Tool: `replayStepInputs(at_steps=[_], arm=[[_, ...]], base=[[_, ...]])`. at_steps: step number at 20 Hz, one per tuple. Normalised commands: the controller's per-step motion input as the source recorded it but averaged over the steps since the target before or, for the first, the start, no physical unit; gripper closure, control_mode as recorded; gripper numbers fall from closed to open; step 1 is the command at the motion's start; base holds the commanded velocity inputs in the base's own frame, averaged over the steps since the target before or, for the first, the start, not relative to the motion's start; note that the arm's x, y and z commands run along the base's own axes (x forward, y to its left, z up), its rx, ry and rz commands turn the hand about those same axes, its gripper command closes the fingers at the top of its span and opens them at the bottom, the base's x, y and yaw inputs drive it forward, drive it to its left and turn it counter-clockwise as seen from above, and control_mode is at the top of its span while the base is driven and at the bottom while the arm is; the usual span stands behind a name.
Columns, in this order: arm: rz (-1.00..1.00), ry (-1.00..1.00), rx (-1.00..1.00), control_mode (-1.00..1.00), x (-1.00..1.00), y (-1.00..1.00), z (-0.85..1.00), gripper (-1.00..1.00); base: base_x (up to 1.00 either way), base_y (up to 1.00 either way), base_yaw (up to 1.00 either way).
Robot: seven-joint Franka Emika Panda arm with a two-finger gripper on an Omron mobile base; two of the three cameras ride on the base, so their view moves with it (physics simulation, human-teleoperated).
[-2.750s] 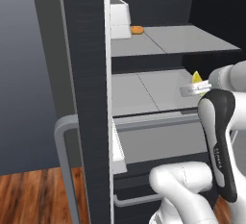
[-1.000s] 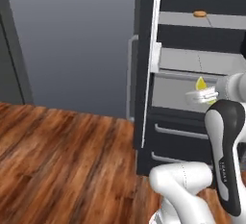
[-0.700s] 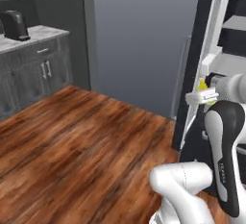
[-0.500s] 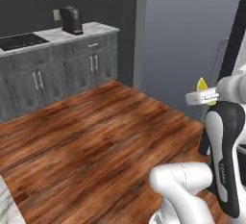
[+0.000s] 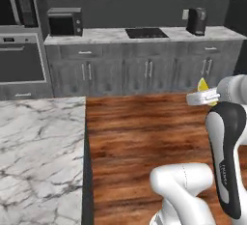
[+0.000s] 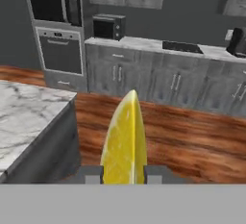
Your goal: Take the lemon wedge from the fridge and place it on the plate with fish on the dining counter.
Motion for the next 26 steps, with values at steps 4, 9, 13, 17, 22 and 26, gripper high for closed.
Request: replayStepInputs(at_steps=[4, 9, 13, 17, 22, 26], arm=[[0.0, 0.0, 0.0, 1.0, 0.0, 0.0, 0.0, 1.0], [0.0, 0.0, 0.0, 1.0, 0.0, 0.0, 0.0, 1.0], [0.0, 0.0, 0.0, 1.0, 0.0, 0.0, 0.0, 1.0], [0.0, 0.0, 0.0, 1.0, 0.0, 0.0, 0.0, 1.0], [0.0, 0.0, 0.0, 1.0, 0.0, 0.0, 0.0, 1.0], [0.0, 0.0, 0.0, 1.0, 0.0, 0.0, 0.0, 1.0]], base=[[-0.04, 0.01, 0.98], [-0.03, 0.01, 0.98], [-0.01, 0.06, 0.95], [-0.01, 0.1, 0.94], [-0.11, 0.33, 0.86], [-0.04, 0.07, 0.97]])
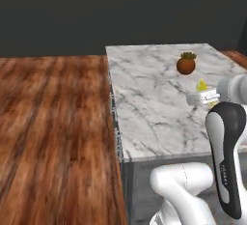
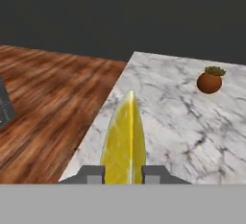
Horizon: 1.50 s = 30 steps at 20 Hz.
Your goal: Take the lemon wedge from the fridge and place it on the plate with fish on the dining counter.
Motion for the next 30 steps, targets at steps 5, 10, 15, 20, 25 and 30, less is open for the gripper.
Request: replayStepInputs(at_steps=[5, 10, 15, 20, 25, 30], arm=[[0.0, 0.0, 0.0, 1.0, 0.0, 0.0, 0.0, 1.0], [0.0, 0.0, 0.0, 1.0, 0.0, 0.0, 0.0, 1.0], [0.0, 0.0, 0.0, 1.0, 0.0, 0.0, 0.0, 1.0], [0.0, 0.0, 0.0, 1.0, 0.0, 0.0, 0.0, 1.0], [0.0, 0.0, 0.0, 1.0, 0.0, 0.0, 0.0, 1.0], [0.0, 0.0, 0.0, 1.0, 0.0, 0.0, 0.0, 1.0]], base=[[-0.03, 0.04, 0.98], [-0.04, 0.07, 0.97], [-0.06, 0.1, 0.96], [-0.06, 0.1, 0.96], [-0.06, 0.12, 0.95], [-0.02, 0.15, 0.68]])
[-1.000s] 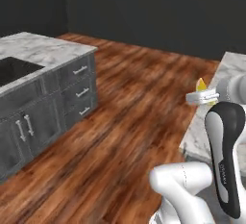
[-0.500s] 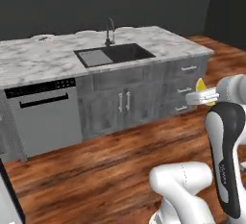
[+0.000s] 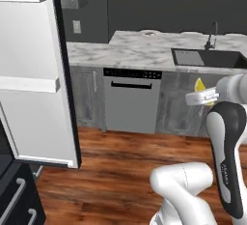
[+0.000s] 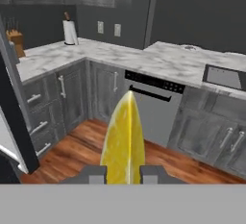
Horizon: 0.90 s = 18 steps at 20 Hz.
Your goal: Take the lemon wedge from the fridge and place it on the plate with fish on the dining counter.
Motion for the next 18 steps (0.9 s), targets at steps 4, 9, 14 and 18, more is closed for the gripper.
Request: replayStepInputs(at_steps=[4, 9, 14, 18], arm=[[0.0, 0.0, 0.0, 1.0, 0.0, 0.0, 0.0, 1.0], [0.0, 0.0, 0.0, 1.0, 0.0, 0.0, 0.0, 1.0], [0.0, 0.0, 0.0, 1.0, 0.0, 0.0, 0.0, 1.0], [0.0, 0.0, 0.0, 1.0, 0.0, 0.0, 0.0, 1.0]], base=[[0.0, 0.0, 0.0], [0.15, -0.01, 0.0], [0.78, -0.13, 0.02], [1.0, -0.33, 0.05]])
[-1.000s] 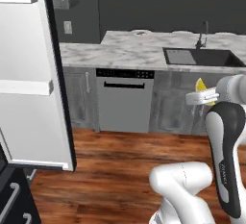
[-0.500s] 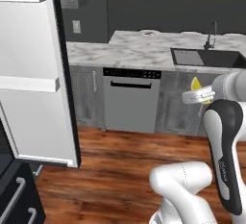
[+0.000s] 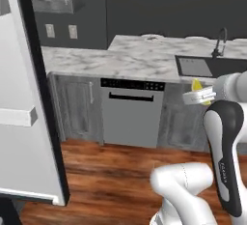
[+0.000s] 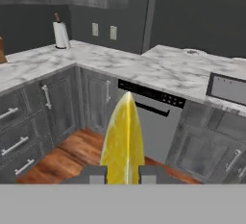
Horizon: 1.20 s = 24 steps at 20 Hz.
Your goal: Take the lemon wedge from the fridge and place it on the plate with fish on the dining counter.
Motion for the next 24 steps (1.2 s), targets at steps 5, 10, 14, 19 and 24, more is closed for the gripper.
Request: replayStepInputs(at_steps=[5, 10, 14, 19, 24], arm=[[0.0, 0.0, 0.0, 1.0, 0.0, 0.0, 0.0, 1.0], [0.0, 0.0, 0.0, 1.0, 0.0, 0.0, 0.0, 1.0], [0.0, 0.0, 0.0, 1.0, 0.0, 0.0, 0.0, 1.0], [0.0, 0.0, 0.0, 1.0, 0.0, 0.0, 0.0, 1.0], [0.0, 0.0, 0.0, 1.0, 0.0, 0.0, 0.0, 1.0]], base=[[1.0, -0.51, 0.06], [0.81, -0.87, -0.05], [-0.18, -1.0, -0.22], [-0.49, -1.0, -0.29], [0.06, -1.0, -0.21]])
